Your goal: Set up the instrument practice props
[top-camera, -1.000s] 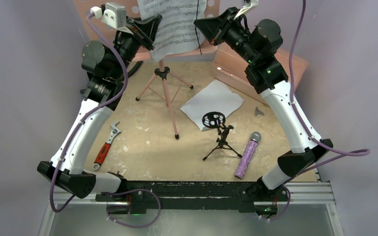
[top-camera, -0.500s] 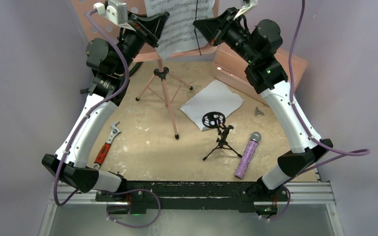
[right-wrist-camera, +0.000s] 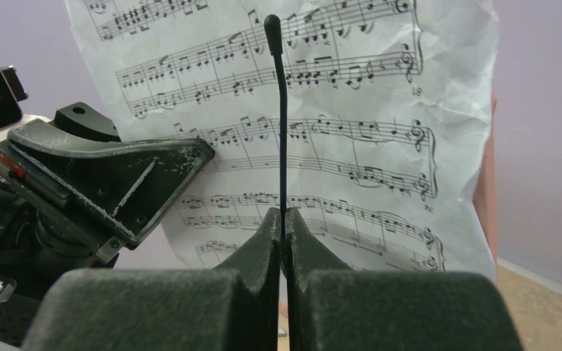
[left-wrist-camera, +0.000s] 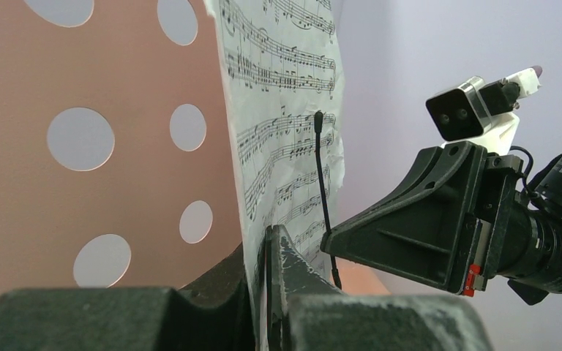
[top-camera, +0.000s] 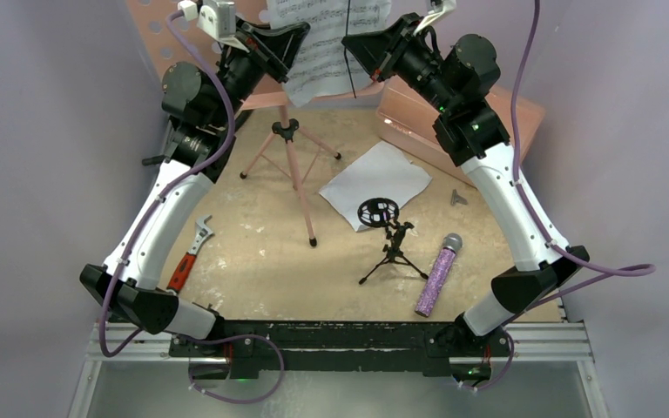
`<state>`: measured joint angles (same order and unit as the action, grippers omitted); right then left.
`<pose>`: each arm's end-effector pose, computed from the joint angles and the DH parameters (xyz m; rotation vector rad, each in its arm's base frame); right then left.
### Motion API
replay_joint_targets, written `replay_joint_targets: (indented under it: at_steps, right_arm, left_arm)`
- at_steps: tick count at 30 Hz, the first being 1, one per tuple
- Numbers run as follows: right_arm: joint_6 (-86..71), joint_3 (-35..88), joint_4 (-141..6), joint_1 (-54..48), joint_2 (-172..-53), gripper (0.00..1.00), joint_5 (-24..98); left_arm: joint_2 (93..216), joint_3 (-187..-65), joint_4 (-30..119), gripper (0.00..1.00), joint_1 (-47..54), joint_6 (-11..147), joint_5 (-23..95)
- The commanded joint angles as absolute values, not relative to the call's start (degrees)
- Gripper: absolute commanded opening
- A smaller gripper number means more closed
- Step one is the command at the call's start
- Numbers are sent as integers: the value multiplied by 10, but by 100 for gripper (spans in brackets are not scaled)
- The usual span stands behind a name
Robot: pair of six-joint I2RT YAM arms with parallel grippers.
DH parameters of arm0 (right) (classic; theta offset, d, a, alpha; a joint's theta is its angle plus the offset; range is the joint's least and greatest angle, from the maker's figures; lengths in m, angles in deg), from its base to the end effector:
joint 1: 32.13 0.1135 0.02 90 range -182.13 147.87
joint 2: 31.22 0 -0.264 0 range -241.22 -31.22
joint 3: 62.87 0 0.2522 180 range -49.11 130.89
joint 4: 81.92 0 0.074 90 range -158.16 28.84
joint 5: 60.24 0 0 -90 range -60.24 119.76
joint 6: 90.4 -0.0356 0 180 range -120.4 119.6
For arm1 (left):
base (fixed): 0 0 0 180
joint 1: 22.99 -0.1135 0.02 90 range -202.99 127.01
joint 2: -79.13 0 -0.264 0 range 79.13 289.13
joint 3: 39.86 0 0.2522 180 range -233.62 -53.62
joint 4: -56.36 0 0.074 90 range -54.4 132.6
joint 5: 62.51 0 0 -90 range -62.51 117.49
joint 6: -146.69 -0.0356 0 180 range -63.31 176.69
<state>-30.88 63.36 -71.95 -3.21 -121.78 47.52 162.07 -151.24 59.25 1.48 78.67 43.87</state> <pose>0.2790 0.1665 0.5713 -0.2767 1.1815 1.0881 0.2704 -0.1341 0.5518 0.2927 1.0475 -0.8787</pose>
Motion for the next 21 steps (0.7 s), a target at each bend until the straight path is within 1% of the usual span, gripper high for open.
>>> replay_joint_targets:
  at_steps: [1,4,10,18,20,21]
  right_arm:
    - [-314,641,-774,-30,-1189,0,488]
    - [-316,638,-774,-30,-1188,0,487]
    - [-319,634,-774,-29,-1187,0,485]
    - [-321,630,-773,-30,-1184,0,485]
    - [-321,629,-774,-29,-1184,0,485]
    - [-322,628,-775,-30,-1183,0,485]
  left_arm:
    - [1609,-1537,585,10,17,780,430]
    - [1601,-1537,569,18,17,769,418]
    - [1582,-1534,531,28,17,744,393]
    - [1553,-1524,492,33,17,713,358]
    - [1548,-1519,493,33,17,712,357]
    - [1547,-1515,499,30,17,715,357]
